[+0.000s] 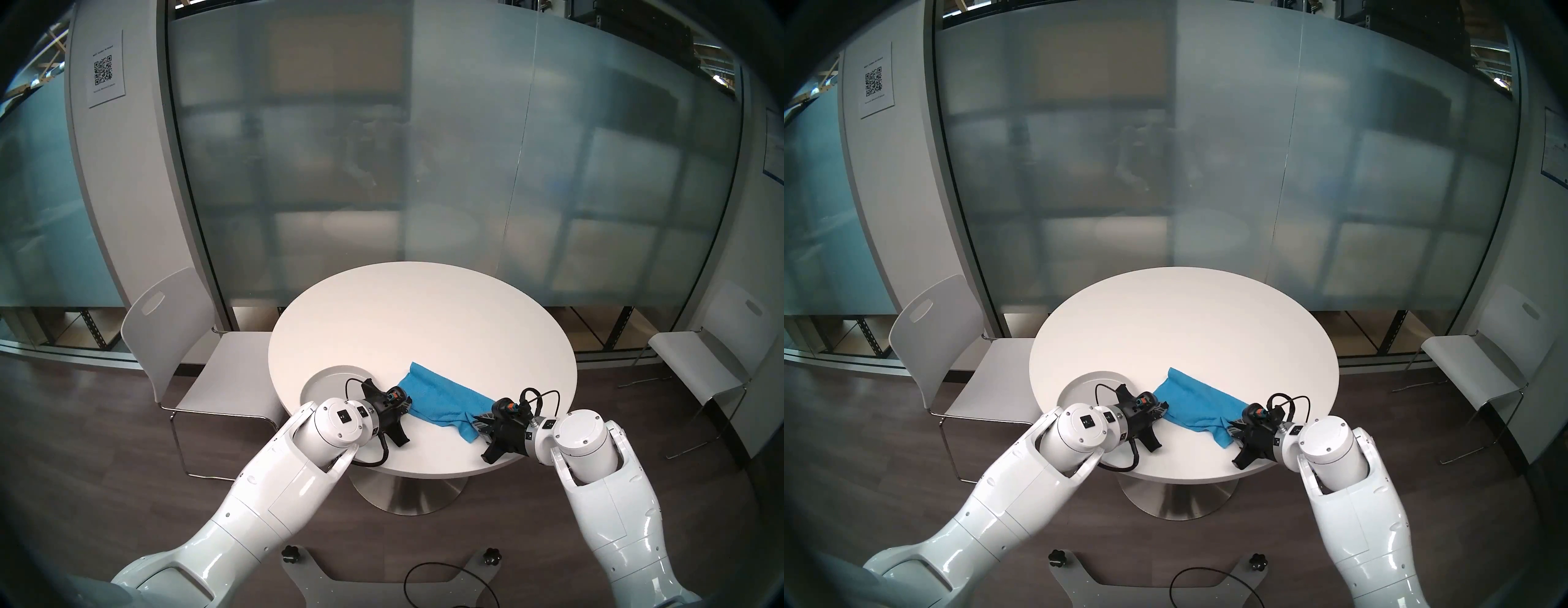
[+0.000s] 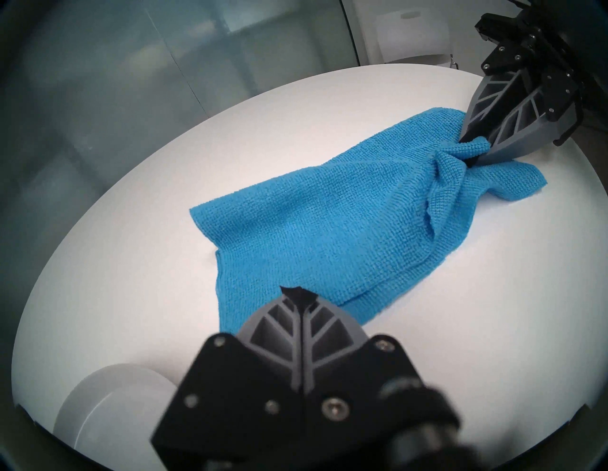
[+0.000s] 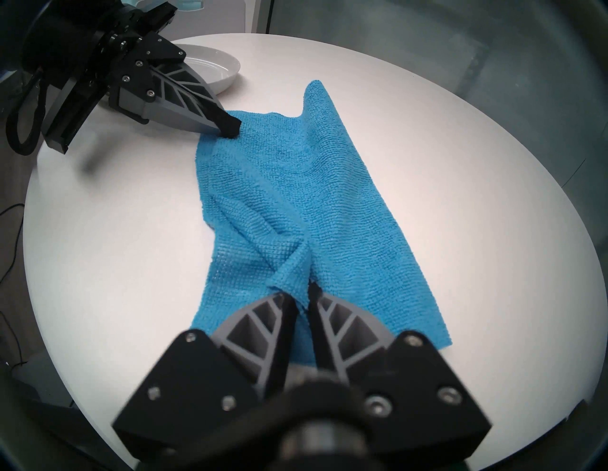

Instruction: Fold the napkin in half twice and place it beside the plate

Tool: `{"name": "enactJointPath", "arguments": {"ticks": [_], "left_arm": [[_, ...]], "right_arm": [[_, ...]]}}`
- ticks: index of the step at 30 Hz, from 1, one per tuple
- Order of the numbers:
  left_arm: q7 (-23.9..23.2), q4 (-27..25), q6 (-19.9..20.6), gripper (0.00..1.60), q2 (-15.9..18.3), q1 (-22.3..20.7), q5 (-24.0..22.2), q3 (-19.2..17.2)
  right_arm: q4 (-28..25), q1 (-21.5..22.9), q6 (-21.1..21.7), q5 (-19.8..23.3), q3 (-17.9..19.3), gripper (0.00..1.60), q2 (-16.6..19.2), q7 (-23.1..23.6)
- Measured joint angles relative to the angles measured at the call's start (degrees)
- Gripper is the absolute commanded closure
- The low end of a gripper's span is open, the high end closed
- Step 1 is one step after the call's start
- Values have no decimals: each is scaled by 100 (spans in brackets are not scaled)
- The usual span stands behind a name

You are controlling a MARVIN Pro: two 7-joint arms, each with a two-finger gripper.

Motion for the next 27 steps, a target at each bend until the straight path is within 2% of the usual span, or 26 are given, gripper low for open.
{"name": "enactJointPath", "arguments": {"ticks": [1, 10, 11, 13, 20, 27], "left_arm": [[1, -25, 0, 160, 17, 26, 1, -8], [15, -205, -11, 160, 139, 249, -42, -41], [16, -221, -16, 160, 149, 265, -50, -41], [17, -247, -21, 160, 164, 289, -59, -39], [-29, -389, -29, 160, 247, 373, -59, 58], [-54, -499, -34, 160, 306, 444, -44, 114]], "right_arm": [[-6, -9, 0, 0, 8, 72, 0, 3], [-184, -186, 19, 13, 153, 55, 58, 92], [-215, -217, 29, 15, 173, 31, 69, 106], [-264, -263, 51, 17, 200, 0, 83, 129], [-428, -377, 105, 23, 303, 0, 116, 159], [-711, -587, 177, 65, 556, 0, 164, 214]]}}
